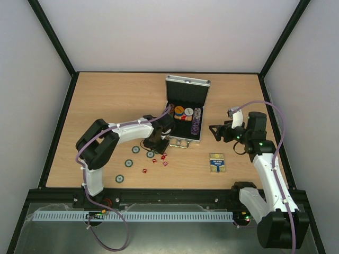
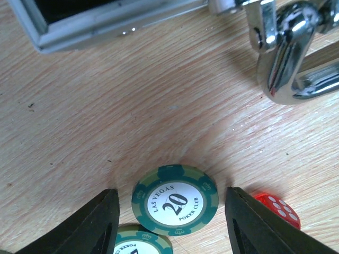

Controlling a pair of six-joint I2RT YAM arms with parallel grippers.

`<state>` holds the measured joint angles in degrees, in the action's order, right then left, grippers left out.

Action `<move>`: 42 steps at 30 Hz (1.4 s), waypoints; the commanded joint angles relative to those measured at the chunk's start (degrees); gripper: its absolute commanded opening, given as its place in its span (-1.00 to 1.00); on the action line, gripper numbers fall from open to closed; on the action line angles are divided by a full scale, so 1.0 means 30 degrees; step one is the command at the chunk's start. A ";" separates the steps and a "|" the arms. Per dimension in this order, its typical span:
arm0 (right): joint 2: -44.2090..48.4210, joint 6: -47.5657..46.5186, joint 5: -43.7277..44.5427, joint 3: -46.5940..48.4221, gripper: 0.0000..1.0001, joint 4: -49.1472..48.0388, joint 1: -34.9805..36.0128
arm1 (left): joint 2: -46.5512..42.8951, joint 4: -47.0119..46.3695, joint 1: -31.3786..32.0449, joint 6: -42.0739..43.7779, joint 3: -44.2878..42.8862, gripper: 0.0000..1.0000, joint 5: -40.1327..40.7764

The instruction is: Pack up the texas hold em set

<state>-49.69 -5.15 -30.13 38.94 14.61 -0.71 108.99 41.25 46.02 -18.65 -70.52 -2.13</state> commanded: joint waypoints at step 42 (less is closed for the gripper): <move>-0.0018 -0.0188 0.0152 -0.0067 0.82 -0.0242 -0.0057 | -0.2781 0.2753 -0.0926 -0.0137 0.0861 -0.23 0.0449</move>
<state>-50.35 -5.15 -29.47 38.94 14.61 -0.71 102.41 47.18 43.57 -18.57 -71.02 -1.02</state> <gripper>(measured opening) 0.908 0.395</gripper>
